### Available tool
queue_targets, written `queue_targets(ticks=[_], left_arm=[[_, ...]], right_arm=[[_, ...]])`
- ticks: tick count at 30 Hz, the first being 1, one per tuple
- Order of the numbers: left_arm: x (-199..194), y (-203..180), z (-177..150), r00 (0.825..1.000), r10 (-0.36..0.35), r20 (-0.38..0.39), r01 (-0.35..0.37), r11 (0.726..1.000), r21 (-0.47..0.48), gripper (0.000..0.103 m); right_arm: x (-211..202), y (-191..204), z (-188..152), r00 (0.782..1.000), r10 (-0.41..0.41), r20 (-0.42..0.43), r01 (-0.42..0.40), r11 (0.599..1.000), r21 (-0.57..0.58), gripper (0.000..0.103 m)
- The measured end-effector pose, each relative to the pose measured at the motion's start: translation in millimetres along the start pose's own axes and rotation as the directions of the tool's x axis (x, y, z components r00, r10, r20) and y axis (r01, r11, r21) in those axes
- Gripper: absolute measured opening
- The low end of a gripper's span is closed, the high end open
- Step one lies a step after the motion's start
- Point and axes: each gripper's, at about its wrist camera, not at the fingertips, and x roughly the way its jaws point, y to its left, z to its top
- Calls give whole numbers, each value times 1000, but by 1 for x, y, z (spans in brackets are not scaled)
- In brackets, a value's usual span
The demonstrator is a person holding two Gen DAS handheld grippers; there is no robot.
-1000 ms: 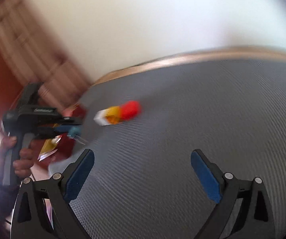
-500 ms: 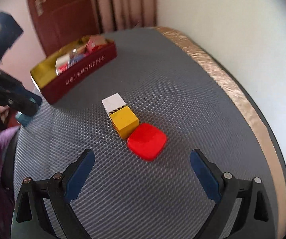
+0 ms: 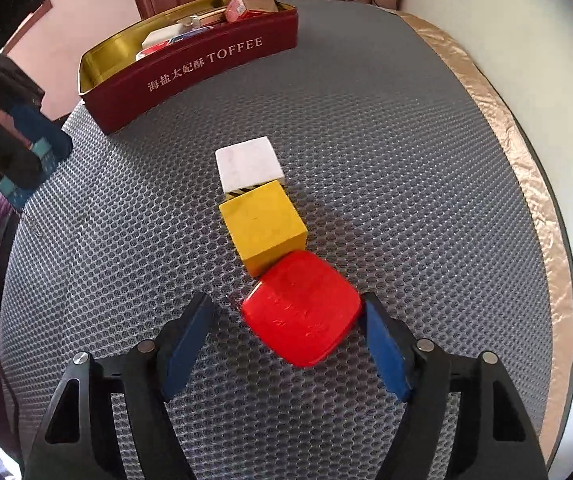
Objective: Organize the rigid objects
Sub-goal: 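Grasp the red rounded box with the right tool while the left tool holds the keychain tin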
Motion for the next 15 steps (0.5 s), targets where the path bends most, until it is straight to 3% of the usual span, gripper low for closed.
queue_targets(ticks=[5,11,15], left_arm=[[1,-1,-1,1000,5,3,-5,1000,-2,33],[3,2,-8,1000,-8,-9,8,1000,-6,33],[-7,6,-15,1000,-21,1,21,1000,-2,33]], right_arm=[[-6,-7,-5,1000,-22,10,21,992,122,55],[-26,19,-36,993,-101,60,83,962,260,53],[-46,45,-64,984,-139,111,84,913,399,53]])
